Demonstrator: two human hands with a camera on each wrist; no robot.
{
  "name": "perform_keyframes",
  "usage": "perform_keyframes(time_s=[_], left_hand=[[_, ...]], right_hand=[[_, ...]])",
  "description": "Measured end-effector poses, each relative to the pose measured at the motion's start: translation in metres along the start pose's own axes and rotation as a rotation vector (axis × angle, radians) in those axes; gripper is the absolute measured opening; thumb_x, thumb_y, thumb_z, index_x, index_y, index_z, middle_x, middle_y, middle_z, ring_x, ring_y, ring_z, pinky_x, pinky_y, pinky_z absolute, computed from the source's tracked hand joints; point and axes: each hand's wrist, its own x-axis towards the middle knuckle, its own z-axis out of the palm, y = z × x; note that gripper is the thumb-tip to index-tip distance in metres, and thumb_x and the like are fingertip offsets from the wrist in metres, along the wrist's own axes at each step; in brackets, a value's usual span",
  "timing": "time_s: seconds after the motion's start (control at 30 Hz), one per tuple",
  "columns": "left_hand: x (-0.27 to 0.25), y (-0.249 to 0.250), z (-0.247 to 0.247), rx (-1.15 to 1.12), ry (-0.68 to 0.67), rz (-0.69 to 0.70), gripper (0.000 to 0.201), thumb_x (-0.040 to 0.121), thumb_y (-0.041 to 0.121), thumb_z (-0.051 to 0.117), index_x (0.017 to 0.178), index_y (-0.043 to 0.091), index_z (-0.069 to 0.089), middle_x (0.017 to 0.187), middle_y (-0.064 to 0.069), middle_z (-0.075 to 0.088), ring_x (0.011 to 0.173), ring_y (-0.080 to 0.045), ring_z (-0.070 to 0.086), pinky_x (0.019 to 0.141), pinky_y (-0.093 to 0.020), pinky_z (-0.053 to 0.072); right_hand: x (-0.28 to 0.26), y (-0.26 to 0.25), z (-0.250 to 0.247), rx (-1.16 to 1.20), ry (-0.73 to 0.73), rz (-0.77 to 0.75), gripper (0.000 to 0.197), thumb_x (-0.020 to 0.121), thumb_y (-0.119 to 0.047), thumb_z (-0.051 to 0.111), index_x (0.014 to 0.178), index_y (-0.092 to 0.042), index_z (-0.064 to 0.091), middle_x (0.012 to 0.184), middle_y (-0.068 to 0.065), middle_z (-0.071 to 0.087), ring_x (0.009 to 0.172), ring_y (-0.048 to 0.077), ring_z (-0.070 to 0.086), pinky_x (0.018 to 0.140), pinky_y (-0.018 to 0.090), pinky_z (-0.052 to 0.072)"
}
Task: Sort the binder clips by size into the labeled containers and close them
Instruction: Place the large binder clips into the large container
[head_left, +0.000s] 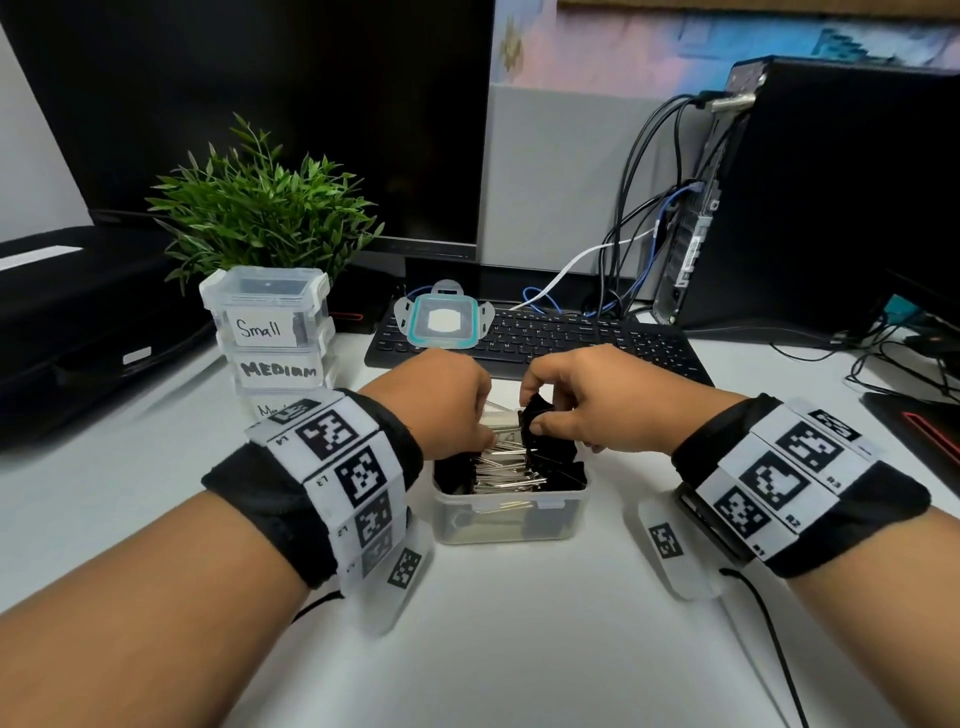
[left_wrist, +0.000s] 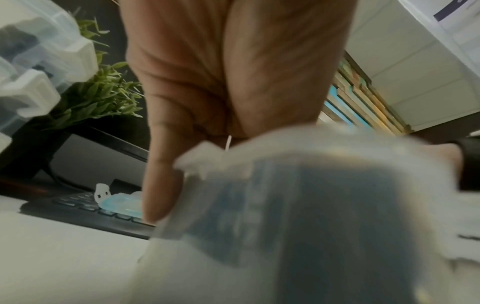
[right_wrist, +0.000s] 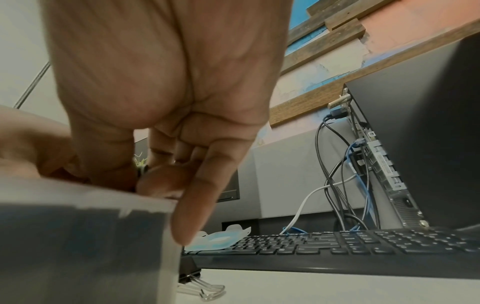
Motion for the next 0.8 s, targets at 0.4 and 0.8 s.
perform_keyframes(time_s=[0.4, 0.8], left_hand=[[0.0015, 0.0008, 0.0031, -0.197, -0.056, -0.107, 0.014, 0.076, 0.021, 0.063, 0.068, 0.017, 0.052, 0.068, 0.002, 0.053, 0.066, -0.013, 0.048, 0.056, -0.023, 0.038], [-0.0038, -0.0015, 0.0031, -0.250, -0.026, -0.086, 0.012, 0.080, 0.016, 0.059, 0.069, 0.015, 0.064, 0.071, 0.000, 0.059, 0.070, -0.015, 0.053, 0.061, -0.024, 0.043]], right_hand=[[0.0000, -0.0058, 0.0041, -0.173, 0.079, -0.036, 0.022, 0.084, -0.039, 0.067, 0.099, -0.025, 0.059, 0.068, -0.012, 0.047, 0.058, -0.001, 0.042, 0.057, 0.023, 0.038], [-0.0039, -0.0094, 0.0081, -0.218, 0.084, -0.085, 0.015, 0.085, -0.032, 0.067, 0.097, -0.024, 0.061, 0.081, -0.007, 0.058, 0.075, 0.012, 0.054, 0.068, 0.027, 0.047]])
